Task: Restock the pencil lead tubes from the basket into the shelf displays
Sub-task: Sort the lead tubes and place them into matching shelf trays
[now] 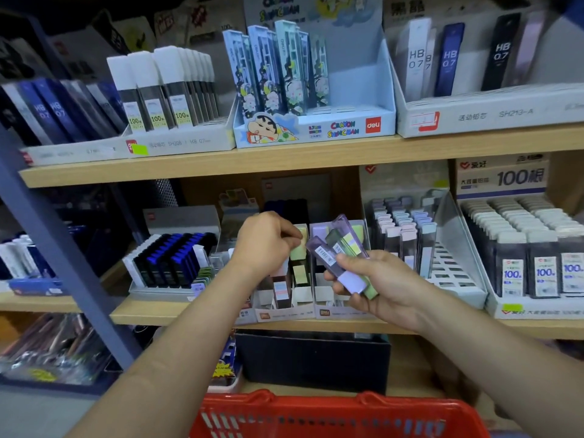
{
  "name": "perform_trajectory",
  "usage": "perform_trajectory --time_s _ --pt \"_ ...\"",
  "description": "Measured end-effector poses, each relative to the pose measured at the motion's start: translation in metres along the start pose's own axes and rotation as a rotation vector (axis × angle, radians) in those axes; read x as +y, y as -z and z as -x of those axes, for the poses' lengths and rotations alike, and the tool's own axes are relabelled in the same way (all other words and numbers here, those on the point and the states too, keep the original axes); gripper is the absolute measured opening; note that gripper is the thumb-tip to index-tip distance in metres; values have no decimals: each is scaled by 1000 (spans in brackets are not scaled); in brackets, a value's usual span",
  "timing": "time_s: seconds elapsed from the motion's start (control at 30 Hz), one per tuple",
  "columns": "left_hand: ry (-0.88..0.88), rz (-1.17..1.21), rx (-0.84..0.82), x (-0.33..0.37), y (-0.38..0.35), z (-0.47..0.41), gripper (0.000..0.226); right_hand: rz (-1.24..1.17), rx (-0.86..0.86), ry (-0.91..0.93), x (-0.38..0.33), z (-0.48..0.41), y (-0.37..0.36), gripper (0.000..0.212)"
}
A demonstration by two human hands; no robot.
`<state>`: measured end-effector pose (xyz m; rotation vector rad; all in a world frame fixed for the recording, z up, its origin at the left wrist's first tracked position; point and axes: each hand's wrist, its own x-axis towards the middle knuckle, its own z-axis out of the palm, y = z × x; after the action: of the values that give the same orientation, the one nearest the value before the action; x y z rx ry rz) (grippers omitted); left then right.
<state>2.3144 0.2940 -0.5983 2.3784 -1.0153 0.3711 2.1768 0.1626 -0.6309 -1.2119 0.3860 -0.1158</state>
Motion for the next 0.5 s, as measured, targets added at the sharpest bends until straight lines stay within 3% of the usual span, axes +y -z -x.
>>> perform_trajectory --time_s 0.23,0.33,0.4,0.5 --pt "46 94 5 1 1 1 11 -58 -27 -30 0 -2 1 26" --pt "15 301 29 5 10 5 17 -96 -40 -48 -2 0 1 28" --pt "-142 348 -14 6 18 13 24 -107 -44 -54 -4 1 0 28" --pt "-470 41 -56 5 18 30 35 -83 -72 -51 -7 5 -3 26"
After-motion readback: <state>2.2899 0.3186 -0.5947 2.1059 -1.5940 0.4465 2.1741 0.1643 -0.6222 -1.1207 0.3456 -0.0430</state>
